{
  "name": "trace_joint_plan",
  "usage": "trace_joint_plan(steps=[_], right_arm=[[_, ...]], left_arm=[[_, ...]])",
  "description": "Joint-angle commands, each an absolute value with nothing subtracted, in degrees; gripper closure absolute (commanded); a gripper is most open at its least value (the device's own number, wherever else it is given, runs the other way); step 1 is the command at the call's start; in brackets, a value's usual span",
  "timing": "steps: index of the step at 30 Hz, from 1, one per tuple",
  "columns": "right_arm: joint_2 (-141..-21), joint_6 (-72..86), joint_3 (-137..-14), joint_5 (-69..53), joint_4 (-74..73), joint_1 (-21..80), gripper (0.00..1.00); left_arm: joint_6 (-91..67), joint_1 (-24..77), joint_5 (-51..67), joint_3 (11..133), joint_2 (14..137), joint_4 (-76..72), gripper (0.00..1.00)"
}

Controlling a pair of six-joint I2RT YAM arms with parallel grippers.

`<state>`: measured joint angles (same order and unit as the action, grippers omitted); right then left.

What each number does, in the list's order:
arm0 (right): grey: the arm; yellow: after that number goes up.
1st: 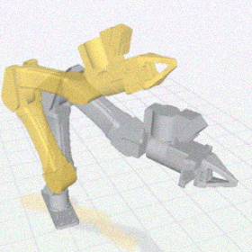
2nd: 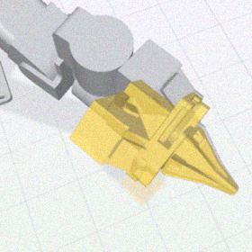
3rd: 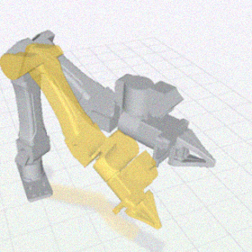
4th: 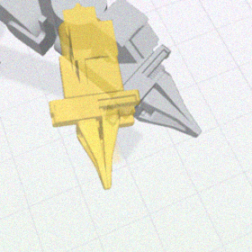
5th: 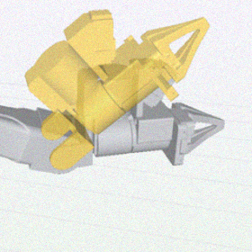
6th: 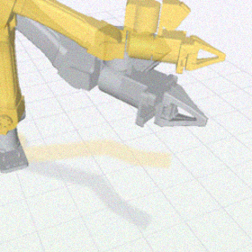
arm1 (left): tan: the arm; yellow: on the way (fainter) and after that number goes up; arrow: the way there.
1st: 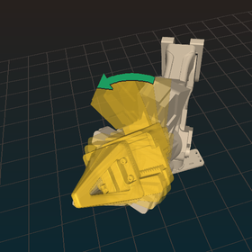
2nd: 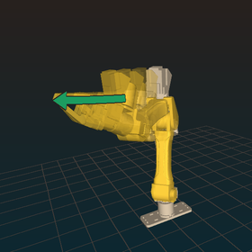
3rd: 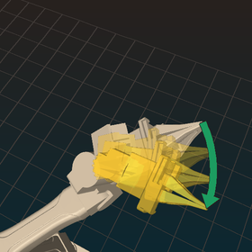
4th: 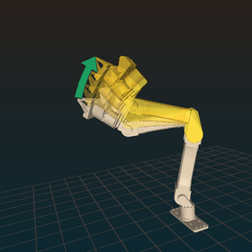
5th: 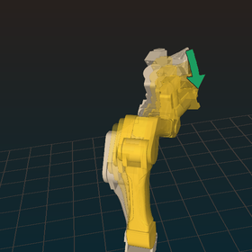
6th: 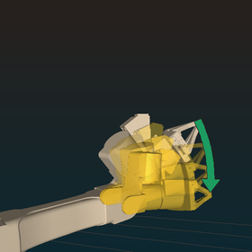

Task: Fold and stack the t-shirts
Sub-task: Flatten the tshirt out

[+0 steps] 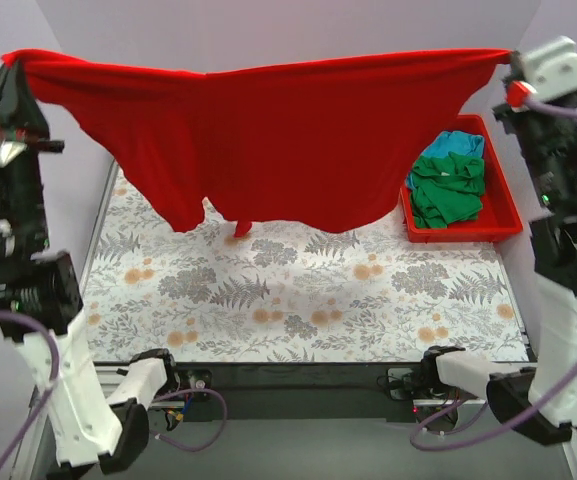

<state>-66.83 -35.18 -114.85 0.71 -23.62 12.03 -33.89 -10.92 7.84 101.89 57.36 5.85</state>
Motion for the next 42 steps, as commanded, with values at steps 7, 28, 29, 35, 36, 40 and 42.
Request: trace_joint_plan(steps=[7, 28, 29, 35, 36, 40, 42], right_arm=[[-57.31, -37.35, -116.54, 3.08, -16.27, 11.51, 0.99], [-65.99, -44.73, -77.63, -14.68, -6.16, 13.97, 0.99], [-67.22, -45.43, -74.65, -13.98, -5.37, 14.58, 0.99], [-81.45, -49.92, -68.12, -10.73, 1.13, 19.25, 0.99], [-85.74, -50.18, -68.38, -10.29, 1.58, 19.42, 0.99], [-95.34, -50.10, -72.41, -7.91, 3.16, 19.69, 0.99], [-99.90, -49.92, -75.13, -6.51, 4.04, 19.77, 0.99]], left_arm=[[-24.09, -11.34, -1.12, 109.60, 48.25, 10.37, 1.00], [-12.57, -10.28, 7.82, 55.79, 36.04, 16.81, 1.00], [-12.39, -10.28, 7.74, 53.11, 36.30, 15.40, 1.00], [-13.62, -10.37, 4.57, 40.70, 50.92, 0.54, 1.00], [-13.97, -10.37, 4.05, 40.78, 53.59, -0.60, 1.00], [-15.73, -10.81, 2.46, 43.59, 67.04, -5.97, 1.00], [-15.91, -11.07, 2.72, 45.26, 73.35, -7.46, 1.00]])
